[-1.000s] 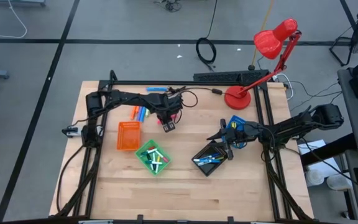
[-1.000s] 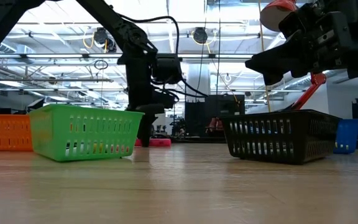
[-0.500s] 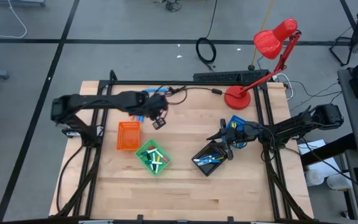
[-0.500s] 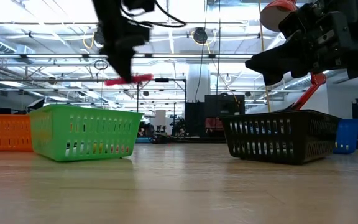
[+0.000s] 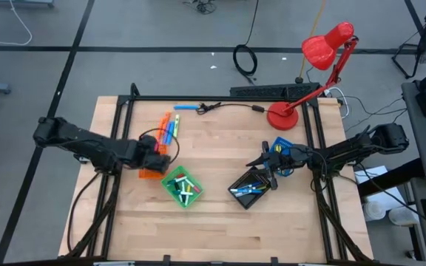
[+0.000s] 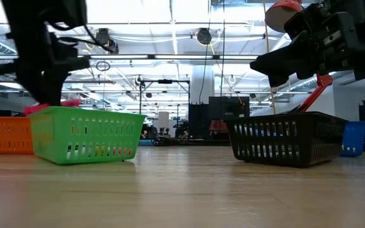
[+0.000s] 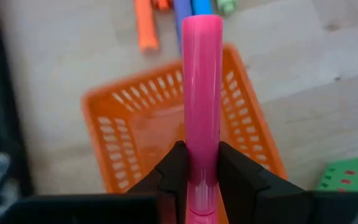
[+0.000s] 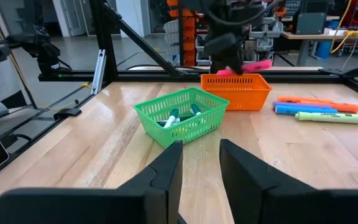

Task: Pick & Place Markers
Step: Put the large pink highlighter pen into the orange basket, then put the top large blue highlighter pen into the orange basket

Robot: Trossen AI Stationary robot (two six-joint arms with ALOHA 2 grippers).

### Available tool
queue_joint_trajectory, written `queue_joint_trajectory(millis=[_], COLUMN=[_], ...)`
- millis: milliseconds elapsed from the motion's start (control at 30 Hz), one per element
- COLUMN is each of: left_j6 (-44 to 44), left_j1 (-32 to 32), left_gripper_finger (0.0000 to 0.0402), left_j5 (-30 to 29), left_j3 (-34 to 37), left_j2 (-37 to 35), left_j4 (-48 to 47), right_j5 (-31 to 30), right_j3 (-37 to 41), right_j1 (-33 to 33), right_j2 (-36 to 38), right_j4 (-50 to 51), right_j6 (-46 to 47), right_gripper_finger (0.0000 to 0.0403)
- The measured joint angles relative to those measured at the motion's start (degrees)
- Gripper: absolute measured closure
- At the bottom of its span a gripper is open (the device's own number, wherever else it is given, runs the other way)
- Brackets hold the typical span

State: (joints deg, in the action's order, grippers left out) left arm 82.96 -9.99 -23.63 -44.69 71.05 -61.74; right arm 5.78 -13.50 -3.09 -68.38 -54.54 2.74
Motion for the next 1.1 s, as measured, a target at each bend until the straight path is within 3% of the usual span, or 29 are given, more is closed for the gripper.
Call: queue_joint_trajectory(millis=[267, 700, 867, 1100], left_j6=[3.1, -1.5, -10.9, -34.7], left_j1=[-1.8, -1.4, 1.6, 8.9], left_gripper_finger=[0.0319, 0.0224, 0.0208, 0.0212], left_j5=[0.7, 1.5, -4.0, -16.3], left_j3=[4.1, 3.8, -1.5, -13.4], left_j2=[-1.0, -1.0, -1.0, -1.0], left_j4=[3.6, 3.7, 3.8, 7.7], right_j5=[0.0, 0.0, 0.0, 0.0], right_j3=[0.0, 0.0, 0.0, 0.0], right_j1=[0.0, 0.0, 0.0, 0.0], right_j2=[0.0, 0.0, 0.0, 0.0], right_j4=[0.0, 0.0, 0.0, 0.0], right_j6=[0.0, 0.0, 0.0, 0.0], right_gripper_finger=[0.0309, 0.0309, 0.0309, 0.0309])
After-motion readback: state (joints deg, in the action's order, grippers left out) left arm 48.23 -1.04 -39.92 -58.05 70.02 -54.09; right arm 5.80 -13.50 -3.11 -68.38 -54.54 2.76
